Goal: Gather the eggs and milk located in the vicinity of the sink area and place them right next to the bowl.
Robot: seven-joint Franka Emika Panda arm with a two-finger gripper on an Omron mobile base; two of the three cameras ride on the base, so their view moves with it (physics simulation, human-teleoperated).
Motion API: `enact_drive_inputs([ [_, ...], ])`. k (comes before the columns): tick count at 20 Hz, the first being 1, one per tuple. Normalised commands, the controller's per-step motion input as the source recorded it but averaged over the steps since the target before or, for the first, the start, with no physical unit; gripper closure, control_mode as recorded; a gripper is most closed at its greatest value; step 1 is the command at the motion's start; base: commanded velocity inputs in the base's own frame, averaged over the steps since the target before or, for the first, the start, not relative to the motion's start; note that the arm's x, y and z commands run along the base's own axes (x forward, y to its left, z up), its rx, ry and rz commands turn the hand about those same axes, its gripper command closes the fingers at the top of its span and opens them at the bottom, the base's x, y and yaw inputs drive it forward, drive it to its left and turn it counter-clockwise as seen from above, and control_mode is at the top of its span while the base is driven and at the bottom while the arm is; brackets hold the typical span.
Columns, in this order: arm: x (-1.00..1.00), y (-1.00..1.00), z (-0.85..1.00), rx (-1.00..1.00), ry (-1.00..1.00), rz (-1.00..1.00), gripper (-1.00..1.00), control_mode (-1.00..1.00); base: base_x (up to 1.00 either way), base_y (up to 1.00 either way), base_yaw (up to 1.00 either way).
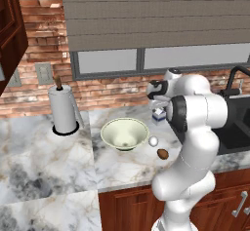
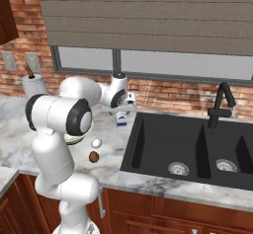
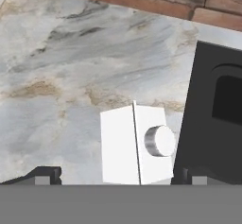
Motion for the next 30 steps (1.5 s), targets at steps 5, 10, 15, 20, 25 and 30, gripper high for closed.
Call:
enact_drive_inputs([
  [5,0.22,0.00,-0.14,0.00,0.00,0.00,-1.00,-1.00,0.00,0.00,0.00],
  [10,0.10,0.00,-0.18,0.00,0.00,0.00,-1.00,-1.00,0.00,0.00,0.00],
  [15,0.01,0.00,-0.21,0.00,0.00,0.00,-1.00,-1.00,0.00,0.00,0.00],
  [20,0.00,0.00,-0.20,0.00,0.00,0.00,-1.00,-1.00,0.00,0.00,0.00],
  [25,0.00,0.00,-0.22,0.00,0.00,0.00,1.00,-1.00,0.00,0.00,0.00],
  [30,0.00,0.00,-0.06,0.00,0.00,0.00,1.00,-1.00,0.00,0.00,0.00],
])
